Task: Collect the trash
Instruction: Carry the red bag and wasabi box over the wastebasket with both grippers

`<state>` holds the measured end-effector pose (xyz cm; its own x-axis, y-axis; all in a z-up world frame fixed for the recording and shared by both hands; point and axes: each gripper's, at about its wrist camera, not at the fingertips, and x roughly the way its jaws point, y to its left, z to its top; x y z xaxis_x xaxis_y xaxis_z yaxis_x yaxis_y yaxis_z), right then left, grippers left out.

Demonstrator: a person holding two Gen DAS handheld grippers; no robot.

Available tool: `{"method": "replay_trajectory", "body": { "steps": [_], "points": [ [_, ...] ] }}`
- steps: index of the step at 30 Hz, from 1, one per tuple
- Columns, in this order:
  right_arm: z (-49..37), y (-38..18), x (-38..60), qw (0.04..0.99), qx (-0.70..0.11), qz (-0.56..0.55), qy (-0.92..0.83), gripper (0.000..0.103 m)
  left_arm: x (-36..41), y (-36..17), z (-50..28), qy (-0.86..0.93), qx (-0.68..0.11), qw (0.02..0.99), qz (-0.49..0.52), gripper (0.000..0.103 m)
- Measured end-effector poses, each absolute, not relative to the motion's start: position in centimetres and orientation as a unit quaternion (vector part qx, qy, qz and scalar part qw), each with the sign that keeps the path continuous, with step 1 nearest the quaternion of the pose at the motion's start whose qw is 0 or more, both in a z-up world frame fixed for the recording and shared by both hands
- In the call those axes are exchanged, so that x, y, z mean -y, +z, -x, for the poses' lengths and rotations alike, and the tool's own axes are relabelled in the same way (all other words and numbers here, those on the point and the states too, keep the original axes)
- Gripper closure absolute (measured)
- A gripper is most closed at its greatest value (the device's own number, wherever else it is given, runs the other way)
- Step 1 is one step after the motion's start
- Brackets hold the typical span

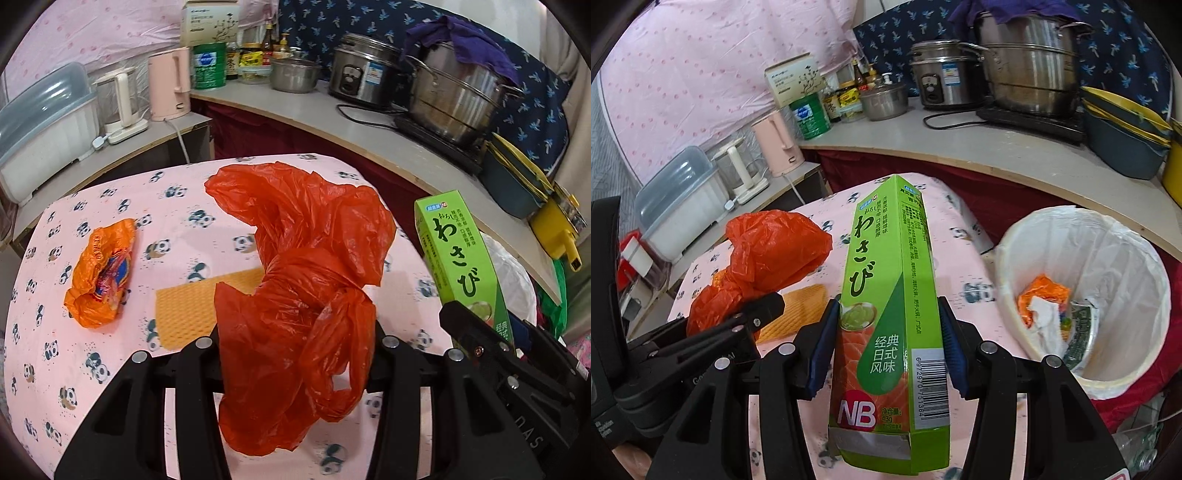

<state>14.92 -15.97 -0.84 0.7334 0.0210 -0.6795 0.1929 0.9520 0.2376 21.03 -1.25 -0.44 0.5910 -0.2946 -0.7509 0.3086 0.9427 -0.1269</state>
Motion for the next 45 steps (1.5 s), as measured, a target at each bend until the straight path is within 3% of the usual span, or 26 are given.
{"method": "replay_trajectory", "body": {
  "steps": [36,38,42,45],
  "points": [
    [-3.9,-1.7,35.8,0.892,-0.318,-0.242,-0.212,0.053,23.9,-2.2,-15.2,-0.315,-0.423,0.840,-0.127,0.057],
    [-3.9,-1.9,36.2,0.891,-0.318,-0.243,-0.215,0.053,24.5,-2.3,-15.3,-0.316,-0.422,0.840,-0.132,0.055],
    [-4.0,-2.1,36.7,0.889,-0.319,-0.245,-0.219,0.053,24.9,-2.1,-15.5,-0.311,-0.414,0.845,-0.134,0.038],
    [-4.3,-2.3,36.9,0.888,-0.321,-0.246,-0.219,0.053,24.8,-2.0,-15.8,-0.308,-0.412,0.847,-0.133,0.037]
  ]
}}
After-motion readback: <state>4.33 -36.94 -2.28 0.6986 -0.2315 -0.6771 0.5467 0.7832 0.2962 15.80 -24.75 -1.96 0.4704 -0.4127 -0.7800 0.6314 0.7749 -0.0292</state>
